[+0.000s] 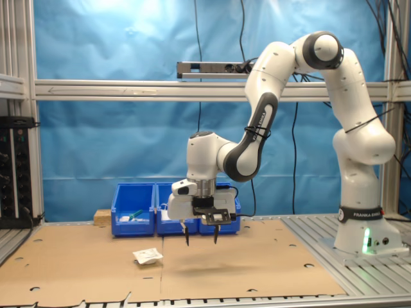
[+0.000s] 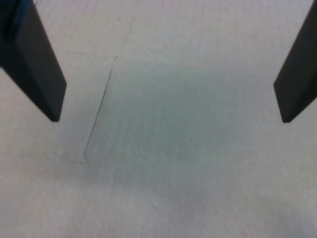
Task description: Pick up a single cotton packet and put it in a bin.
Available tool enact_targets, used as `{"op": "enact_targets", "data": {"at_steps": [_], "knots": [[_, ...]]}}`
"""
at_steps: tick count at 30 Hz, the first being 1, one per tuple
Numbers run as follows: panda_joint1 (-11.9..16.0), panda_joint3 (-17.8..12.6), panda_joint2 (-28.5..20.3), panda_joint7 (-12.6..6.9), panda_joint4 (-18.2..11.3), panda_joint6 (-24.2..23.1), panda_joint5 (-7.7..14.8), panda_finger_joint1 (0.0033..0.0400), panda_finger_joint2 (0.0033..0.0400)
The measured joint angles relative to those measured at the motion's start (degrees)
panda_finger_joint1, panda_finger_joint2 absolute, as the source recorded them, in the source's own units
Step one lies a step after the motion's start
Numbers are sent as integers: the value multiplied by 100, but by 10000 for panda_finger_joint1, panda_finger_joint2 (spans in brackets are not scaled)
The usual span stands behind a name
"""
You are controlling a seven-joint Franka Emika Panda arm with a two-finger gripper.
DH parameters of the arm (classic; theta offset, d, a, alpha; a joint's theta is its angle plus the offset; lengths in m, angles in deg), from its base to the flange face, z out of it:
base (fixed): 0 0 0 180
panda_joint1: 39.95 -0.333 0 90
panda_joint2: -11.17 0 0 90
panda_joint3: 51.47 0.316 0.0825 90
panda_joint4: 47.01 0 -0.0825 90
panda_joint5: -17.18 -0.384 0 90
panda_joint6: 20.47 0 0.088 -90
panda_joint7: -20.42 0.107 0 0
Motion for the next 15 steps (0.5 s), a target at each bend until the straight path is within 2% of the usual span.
{"op": "enact_targets", "data": {"at_steps": [15], "knots": [[-8, 0, -256, 0, 0, 136, 0, 400, 400]]}}
